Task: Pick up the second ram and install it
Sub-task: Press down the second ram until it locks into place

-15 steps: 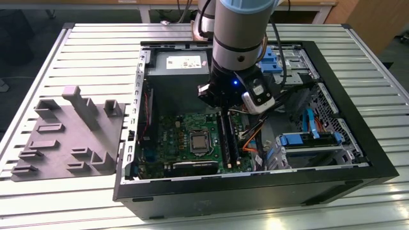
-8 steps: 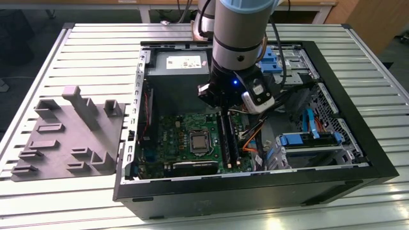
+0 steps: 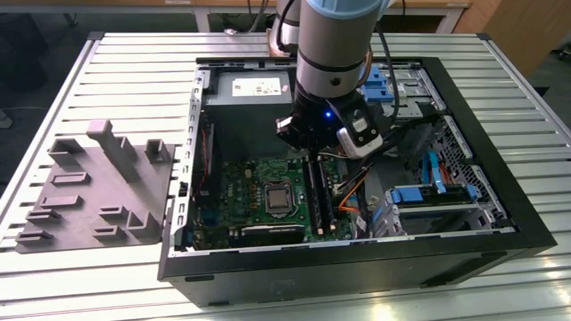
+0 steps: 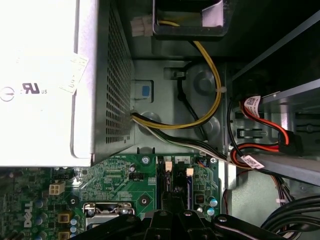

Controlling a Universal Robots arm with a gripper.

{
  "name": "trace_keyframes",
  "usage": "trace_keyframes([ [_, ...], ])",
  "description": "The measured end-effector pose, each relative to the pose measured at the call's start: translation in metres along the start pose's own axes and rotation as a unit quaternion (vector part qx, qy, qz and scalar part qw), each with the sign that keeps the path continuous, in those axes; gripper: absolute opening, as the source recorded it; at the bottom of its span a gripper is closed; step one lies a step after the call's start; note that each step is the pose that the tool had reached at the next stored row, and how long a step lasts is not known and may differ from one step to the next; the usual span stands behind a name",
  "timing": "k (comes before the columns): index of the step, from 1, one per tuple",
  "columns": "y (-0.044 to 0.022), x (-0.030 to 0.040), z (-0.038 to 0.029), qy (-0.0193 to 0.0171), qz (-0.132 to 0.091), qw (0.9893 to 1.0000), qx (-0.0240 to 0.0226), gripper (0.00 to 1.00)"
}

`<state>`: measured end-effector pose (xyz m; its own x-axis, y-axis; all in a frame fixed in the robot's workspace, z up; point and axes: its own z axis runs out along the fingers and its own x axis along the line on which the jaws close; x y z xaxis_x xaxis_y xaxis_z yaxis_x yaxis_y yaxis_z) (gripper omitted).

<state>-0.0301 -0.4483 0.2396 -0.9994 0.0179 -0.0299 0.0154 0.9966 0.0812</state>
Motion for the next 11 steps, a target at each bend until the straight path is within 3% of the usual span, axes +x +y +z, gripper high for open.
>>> trace_keyframes([
  [11, 0.0002, -0.0003, 0.0023, -0.0001, 0.001, 1.0, 0.0, 0.11],
])
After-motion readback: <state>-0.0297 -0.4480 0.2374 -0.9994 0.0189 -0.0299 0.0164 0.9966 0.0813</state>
